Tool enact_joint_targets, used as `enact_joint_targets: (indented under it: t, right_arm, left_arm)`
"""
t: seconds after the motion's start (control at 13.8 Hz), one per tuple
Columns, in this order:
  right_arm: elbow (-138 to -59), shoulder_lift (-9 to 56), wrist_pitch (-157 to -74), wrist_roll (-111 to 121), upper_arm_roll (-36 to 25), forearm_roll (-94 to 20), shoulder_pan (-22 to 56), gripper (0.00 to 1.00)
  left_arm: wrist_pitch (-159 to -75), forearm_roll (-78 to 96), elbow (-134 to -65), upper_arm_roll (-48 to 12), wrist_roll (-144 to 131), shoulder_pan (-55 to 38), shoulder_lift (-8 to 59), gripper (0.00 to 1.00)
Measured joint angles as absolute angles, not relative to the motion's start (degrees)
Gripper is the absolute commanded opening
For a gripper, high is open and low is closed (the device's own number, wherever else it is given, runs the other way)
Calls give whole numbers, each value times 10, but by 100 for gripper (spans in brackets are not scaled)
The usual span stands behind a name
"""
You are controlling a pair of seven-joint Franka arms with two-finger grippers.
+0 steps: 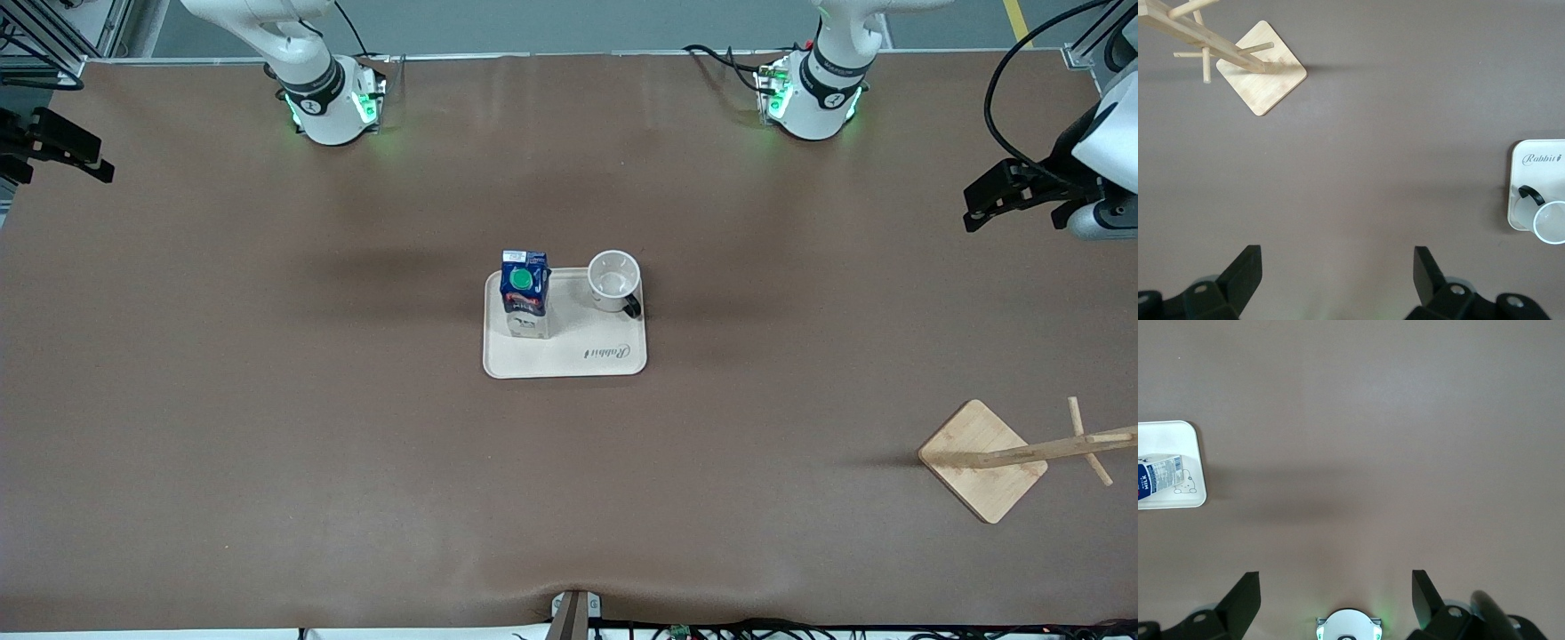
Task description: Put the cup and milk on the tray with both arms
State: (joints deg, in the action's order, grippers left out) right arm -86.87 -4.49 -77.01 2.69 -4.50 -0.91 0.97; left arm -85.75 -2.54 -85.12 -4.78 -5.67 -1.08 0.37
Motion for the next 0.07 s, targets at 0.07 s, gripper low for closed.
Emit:
enact_joint_targets:
  t: [0.07]
  right_arm:
    - [-869, -45, -770, 27, -45, -9, 10, 100]
  left_arm:
    - [-857, -25, -851, -48, -57, -11, 4, 100]
